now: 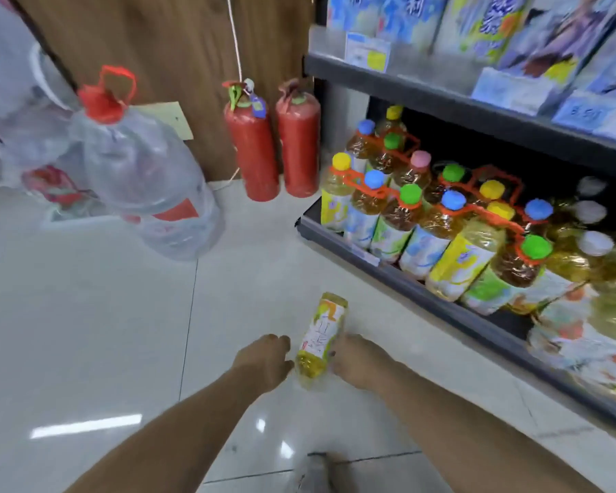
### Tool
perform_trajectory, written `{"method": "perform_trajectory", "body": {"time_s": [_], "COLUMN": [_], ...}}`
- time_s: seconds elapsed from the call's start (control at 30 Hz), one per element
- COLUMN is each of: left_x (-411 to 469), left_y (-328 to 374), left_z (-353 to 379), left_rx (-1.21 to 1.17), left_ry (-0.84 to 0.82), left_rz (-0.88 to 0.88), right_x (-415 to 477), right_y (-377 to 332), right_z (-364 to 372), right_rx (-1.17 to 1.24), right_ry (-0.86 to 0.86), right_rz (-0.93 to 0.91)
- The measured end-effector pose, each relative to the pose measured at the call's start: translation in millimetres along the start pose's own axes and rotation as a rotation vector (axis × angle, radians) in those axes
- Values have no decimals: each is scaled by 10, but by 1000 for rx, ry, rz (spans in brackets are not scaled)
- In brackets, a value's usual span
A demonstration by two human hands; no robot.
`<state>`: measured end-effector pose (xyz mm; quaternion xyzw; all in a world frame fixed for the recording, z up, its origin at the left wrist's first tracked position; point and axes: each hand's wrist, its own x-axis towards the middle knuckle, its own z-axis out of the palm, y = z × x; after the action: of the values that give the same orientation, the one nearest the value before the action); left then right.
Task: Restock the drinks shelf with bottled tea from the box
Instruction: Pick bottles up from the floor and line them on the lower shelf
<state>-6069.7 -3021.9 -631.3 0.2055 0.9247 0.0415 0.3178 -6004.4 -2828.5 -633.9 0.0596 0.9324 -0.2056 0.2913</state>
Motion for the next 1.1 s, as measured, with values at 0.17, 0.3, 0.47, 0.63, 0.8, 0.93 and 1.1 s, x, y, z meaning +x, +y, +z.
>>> {"method": "perform_trajectory", "body": {"time_s": [0.17, 0.3, 0.47, 0.63, 0.8, 0.93, 1.1], "left_x": [335, 561, 700, 604, 383, 154, -43], "left_y": [-154, 30, 119, 126, 263, 449, 672], "left_z": [821, 1062, 1197, 951, 409, 127, -267], "left_rx": [-364, -665, -879, -743, -546, -331, 117], "left_ry": [-132, -195, -178, -90, -4, 104, 151], "left_rz": [-231, -372, -478, -438, -303, -260, -24], "right_x": [481, 644, 711, 584, 312, 44, -291], "right_y": [72, 255, 454, 526, 481, 445, 426], "right_z": [544, 677, 622, 486, 207, 60, 8], "right_rx": [37, 71, 79, 70, 17, 16, 42], "right_ry": [-72, -64, -57, -24, -25, 2, 26], "right_rz": [-28, -32, -73, -39, 15, 39, 58]}}
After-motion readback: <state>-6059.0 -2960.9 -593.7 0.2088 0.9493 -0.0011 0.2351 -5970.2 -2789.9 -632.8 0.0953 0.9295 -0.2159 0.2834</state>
